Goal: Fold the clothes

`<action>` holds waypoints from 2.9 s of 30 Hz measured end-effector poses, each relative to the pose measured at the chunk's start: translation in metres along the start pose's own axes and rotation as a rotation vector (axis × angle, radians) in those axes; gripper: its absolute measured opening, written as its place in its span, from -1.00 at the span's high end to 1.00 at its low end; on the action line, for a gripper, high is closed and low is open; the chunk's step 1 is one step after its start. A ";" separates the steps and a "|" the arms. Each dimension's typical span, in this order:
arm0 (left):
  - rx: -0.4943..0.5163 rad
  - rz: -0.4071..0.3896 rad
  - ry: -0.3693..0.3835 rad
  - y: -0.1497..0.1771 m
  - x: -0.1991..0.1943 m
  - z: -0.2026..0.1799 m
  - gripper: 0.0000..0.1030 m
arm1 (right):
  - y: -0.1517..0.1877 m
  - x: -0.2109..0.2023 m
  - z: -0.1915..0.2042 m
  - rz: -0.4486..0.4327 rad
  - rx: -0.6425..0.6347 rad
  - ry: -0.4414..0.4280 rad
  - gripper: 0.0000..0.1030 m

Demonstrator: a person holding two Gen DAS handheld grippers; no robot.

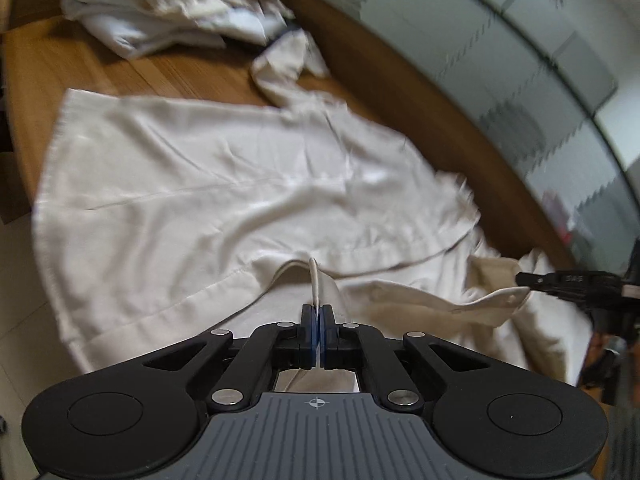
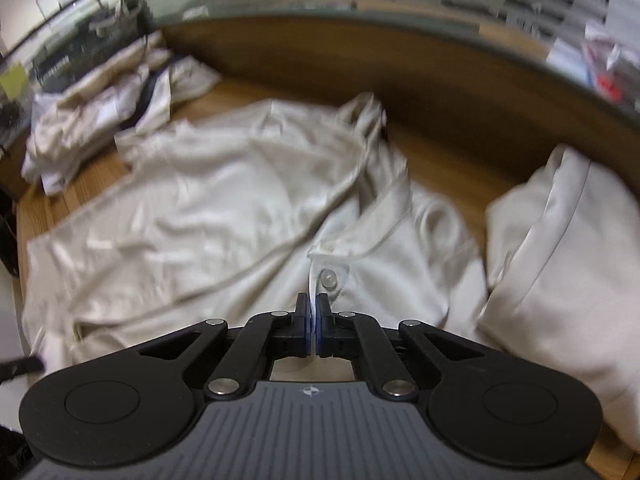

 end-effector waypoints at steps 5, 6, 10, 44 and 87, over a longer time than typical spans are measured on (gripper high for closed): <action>-0.029 -0.074 -0.067 0.003 -0.044 0.011 0.94 | -0.029 0.004 0.002 -0.030 0.004 -0.043 0.96; -0.030 -0.082 -0.087 0.005 -0.048 0.013 0.94 | -0.034 0.010 0.004 -0.022 -0.004 -0.053 0.96; -0.062 -0.092 -0.161 0.011 -0.049 0.030 0.95 | -0.046 0.036 0.023 0.007 -0.064 -0.077 0.96; 0.098 0.076 -0.298 -0.003 -0.035 0.072 0.28 | -0.048 0.027 0.047 -0.015 -0.131 -0.033 0.13; 1.209 0.585 0.654 -0.168 0.216 0.029 0.13 | 0.127 -0.008 0.308 -0.126 0.532 0.443 0.09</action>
Point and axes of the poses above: each gripper's, at about its wrist camera, not at the fingertips, and x roughly the way its jaws point, z to its left, y to its underside, the point moved 1 cm from there along x, roughly the way its jaws point, and after that the axes turned 12 degrees about -z, right-handed, at the moved point
